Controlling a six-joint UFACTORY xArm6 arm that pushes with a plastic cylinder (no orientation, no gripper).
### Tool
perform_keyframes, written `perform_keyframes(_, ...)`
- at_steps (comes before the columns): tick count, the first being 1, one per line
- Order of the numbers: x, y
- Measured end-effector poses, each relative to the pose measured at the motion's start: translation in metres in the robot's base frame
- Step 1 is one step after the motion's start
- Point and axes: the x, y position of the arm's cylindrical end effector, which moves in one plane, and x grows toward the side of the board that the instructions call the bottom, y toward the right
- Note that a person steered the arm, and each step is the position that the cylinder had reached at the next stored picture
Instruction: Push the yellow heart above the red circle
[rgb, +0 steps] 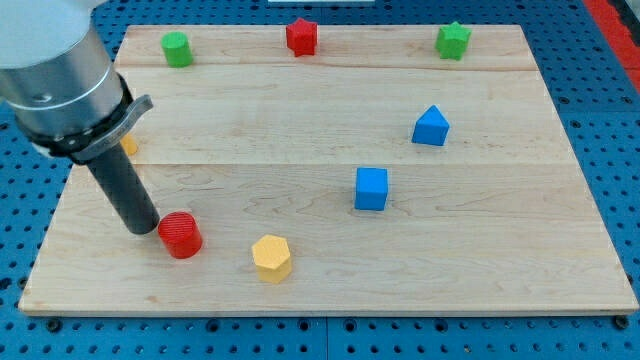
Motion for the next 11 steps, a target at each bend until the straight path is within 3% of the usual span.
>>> perform_keyframes(2, -0.077, -0.117)
perform_keyframes(3, -0.084, -0.09)
perform_keyframes(4, -0.127, -0.063)
perform_keyframes(5, -0.153, -0.075)
perform_keyframes(6, -0.165, -0.014)
perform_keyframes(7, -0.124, 0.002)
perform_keyframes(8, -0.113, 0.038)
perform_keyframes(9, -0.13, 0.047)
perform_keyframes(10, -0.173, -0.009)
perform_keyframes(11, -0.144, -0.036)
